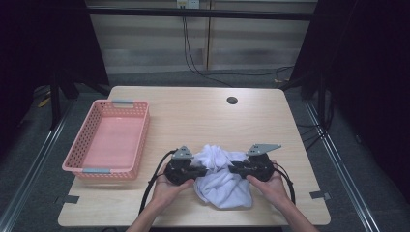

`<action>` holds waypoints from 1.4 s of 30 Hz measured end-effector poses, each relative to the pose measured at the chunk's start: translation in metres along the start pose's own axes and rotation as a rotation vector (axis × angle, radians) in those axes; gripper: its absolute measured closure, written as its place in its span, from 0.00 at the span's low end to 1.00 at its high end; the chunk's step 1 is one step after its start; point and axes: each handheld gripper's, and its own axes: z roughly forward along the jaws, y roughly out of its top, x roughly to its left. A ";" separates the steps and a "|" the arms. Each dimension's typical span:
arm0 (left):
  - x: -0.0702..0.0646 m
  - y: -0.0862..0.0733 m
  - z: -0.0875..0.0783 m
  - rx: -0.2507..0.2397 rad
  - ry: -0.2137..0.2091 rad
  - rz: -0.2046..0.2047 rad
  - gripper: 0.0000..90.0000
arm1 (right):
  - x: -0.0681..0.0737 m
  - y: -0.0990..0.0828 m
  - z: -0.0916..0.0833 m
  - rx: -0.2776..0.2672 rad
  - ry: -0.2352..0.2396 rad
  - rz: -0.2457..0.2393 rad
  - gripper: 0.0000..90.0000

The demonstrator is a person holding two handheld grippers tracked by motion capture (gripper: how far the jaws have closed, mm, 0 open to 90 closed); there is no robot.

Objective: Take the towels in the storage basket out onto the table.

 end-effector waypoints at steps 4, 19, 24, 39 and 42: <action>0.008 -0.001 -0.021 -0.048 -0.011 -0.029 0.95 | -0.005 0.000 -0.005 -0.005 -0.017 0.010 0.84; -0.016 -0.035 -0.039 0.070 -0.101 -0.014 0.77 | -0.024 -0.026 -0.035 0.037 -0.113 0.044 0.71; -0.009 -0.012 -0.037 -0.010 -0.057 0.001 0.60 | -0.014 -0.009 -0.044 -0.030 -0.095 0.028 0.60; -0.002 -0.002 0.004 0.010 -0.153 -0.007 0.93 | 0.024 0.022 -0.013 -0.066 0.046 -0.036 0.62; -0.004 -0.006 0.005 0.024 -0.166 0.003 0.94 | 0.032 0.017 0.002 -0.007 0.040 -0.073 0.64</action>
